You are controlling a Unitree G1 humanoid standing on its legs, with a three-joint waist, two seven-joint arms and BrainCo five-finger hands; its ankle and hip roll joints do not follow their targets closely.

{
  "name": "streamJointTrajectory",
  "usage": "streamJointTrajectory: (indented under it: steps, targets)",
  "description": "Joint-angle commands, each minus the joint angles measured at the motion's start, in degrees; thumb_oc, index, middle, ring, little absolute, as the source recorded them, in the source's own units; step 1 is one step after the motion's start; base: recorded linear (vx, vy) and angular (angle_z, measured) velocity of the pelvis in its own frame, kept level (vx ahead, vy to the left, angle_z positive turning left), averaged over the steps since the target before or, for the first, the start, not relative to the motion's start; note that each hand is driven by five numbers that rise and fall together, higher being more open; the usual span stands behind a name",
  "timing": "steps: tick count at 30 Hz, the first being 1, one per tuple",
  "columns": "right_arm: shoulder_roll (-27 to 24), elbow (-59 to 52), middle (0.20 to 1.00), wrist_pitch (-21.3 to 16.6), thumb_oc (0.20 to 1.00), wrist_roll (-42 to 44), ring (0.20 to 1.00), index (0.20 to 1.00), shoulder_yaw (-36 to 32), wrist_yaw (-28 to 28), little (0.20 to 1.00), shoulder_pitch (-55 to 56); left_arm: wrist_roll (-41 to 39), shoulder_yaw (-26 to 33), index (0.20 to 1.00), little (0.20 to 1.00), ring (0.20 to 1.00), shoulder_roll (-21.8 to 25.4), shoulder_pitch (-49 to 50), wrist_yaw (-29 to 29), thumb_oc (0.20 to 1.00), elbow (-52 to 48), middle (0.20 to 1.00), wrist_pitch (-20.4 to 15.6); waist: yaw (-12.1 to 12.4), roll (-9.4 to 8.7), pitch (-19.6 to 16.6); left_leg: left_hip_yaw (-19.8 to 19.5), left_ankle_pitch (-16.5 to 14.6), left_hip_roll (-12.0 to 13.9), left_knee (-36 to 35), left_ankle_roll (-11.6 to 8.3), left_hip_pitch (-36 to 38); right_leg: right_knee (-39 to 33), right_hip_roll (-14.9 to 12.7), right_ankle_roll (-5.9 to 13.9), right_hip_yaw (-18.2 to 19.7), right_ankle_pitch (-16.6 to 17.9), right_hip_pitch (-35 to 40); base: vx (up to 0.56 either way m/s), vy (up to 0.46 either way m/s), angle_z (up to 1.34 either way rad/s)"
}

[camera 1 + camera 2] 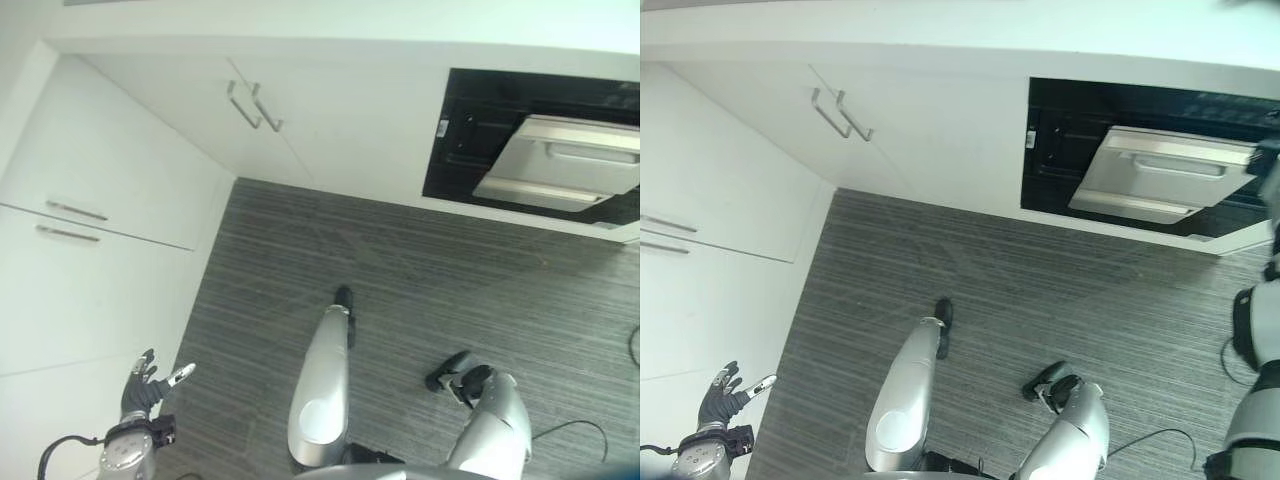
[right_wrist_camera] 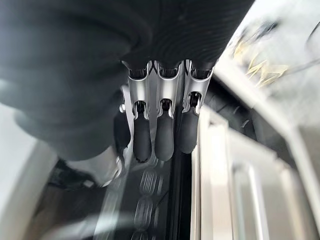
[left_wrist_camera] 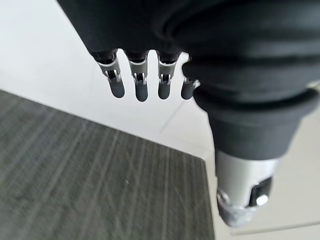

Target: Place the dishes in the dishwasher.

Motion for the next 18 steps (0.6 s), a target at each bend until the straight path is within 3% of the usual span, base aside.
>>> streamJointTrajectory:
  steps: [1, 3, 6, 11, 13, 15, 16, 17, 18]
  targets:
    - [1.1, -9.89, 1.0, -9.06, 1.0, -0.26, 1.0, 1.0, -4.97, -4.2, 1.0, 0.82, 1.38, 2.84, 1.0, 1.0, 1.0, 1.42, 1.58, 2.71, 1.0, 0.36, 1.0, -3.75, 1.56, -1.76, -0.07, 1.29, 4.42, 2.82, -7.63, -1.46, 2.08, -3.19, -3.82, 6.25, 6.0, -0.32, 4.07, -0.08, 0.029, -0.14]
    - [5.73, -20.2, 1.0, -9.83, 1.0, -2.2, 1.0, 1.0, -13.24, -4.82, 1.0, 14.53, 0.66, 1.86, 1.0, 1.0, 1.0, 0.09, 0.53, 4.1, 1.0, -2.44, 1.0, -5.27, -0.91, -2.7, 0.26, 2.9, 4.48, 3.87, -8.64, -1.62, 2.95, -6.94, -2.28, 6.52, 6.05, 1.13, 5.47, -0.08, 0.022, -0.11]
    - [10.91, -27.4, 1.0, -11.49, 1.0, -4.56, 1.0, 1.0, -17.8, -5.45, 1.0, 25.52, 0.37, 1.34, 1.0, 1.0, 1.0, -0.87, -0.61, 5.67, 1.0, -5.97, 1.0, -5.09, -2.83, -4.1, 0.25, 4.15, 4.04, 4.42, -9.55, -1.64, 4.21, -11.8, -0.64, 6.94, 6.17, 3.0, 7.71, -0.04, 0.002, -0.28]
    - [17.33, -32.29, 1.0, -14.93, 1.0, -6.1, 1.0, 1.0, -20.36, -4.83, 1.0, 37.23, 1.78, 0.2, 1.0, 1.0, 1.0, -2.02, -2.02, 6.73, 1.0, -8.98, 1.0, -5.32, -5.32, -6.32, -0.28, 5.51, 2.48, 4.49, -10.05, -1.64, 6.21, -18.25, 1.34, 7.35, 7.01, 5.57, 11.34, 0.0, 0.048, -0.18]
    - [19.71, -33.56, 1.0, -15.29, 1.0, -8.24, 1.0, 1.0, -19.7, -3.76, 1.0, 40.32, 2.44, -0.04, 1.0, 1.0, 1.0, -2.45, -2.56, 5.57, 1.0, -9.22, 1.0, -5.43, -6.36, -7.08, -0.74, 6.41, 2.9, 4.0, -10.74, -0.81, 6.8, -21.99, 1.87, 7.11, 7.02, 8.14, 12.93, 0.0, 0.138, -0.11]
    - [21.38, -33.61, 1.0, -16.05, 1.0, -10.17, 1.0, 1.0, -18.33, -1.18, 1.0, 42.89, 2.46, 0.08, 1.0, 1.0, 1.0, -2.69, -2.79, 4.27, 1.0, -8.72, 1.0, -5.86, -7.21, -8.04, -1.39, 6.73, 1.89, 2.9, -11.29, -0.32, 8.06, -25.4, 2.46, 7.37, 8.08, 9.91, 15.02, 0.13, 0.19, -0.08]
    - [22.67, -31.29, 1.0, -16.55, 1.0, -8.29, 1.0, 1.0, -16.62, 4.42, 1.0, 45.58, 3.19, -0.51, 1.0, 1.0, 1.0, -3.48, -3.4, 1.16, 1.0, -6.44, 1.0, -7.05, -8.14, -8.99, -2.9, 7.4, 1.2, 1.08, -13.4, 0.34, 10.51, -29.9, 3.3, 7.98, 9.22, 11.84, 18.25, 0.13, 0.211, -0.04]
    - [22.81, -30.65, 1.0, -16.93, 1.0, -8.35, 1.0, 1.0, -16.36, 5.32, 1.0, 46.03, 3.15, -0.79, 1.0, 1.0, 1.0, -3.5, -3.56, 0.86, 1.0, -6.17, 1.0, -7.09, -8.29, -9.09, -3.25, 7.57, 1.1, 0.65, -14.01, 0.49, 11.06, -30.77, 3.4, 8.04, 9.37, 12.31, 18.85, 0.15, 0.293, -0.02]
    - [23.34, -29.15, 1.0, -16.21, 1.0, -6.9, 1.0, 1.0, -15.63, 9.95, 1.0, 47.27, 2.47, -1.49, 1.0, 1.0, 1.0, -3.99, -4.22, -1.54, 1.0, -4.74, 1.0, -7.72, -8.72, -9.3, -4.24, 8.07, 1.07, -0.59, -16.26, 0.99, 12.81, -32.6, 3.45, 8.34, 9.68, 13.62, 20.25, 0.11, 0.189, 0.0]
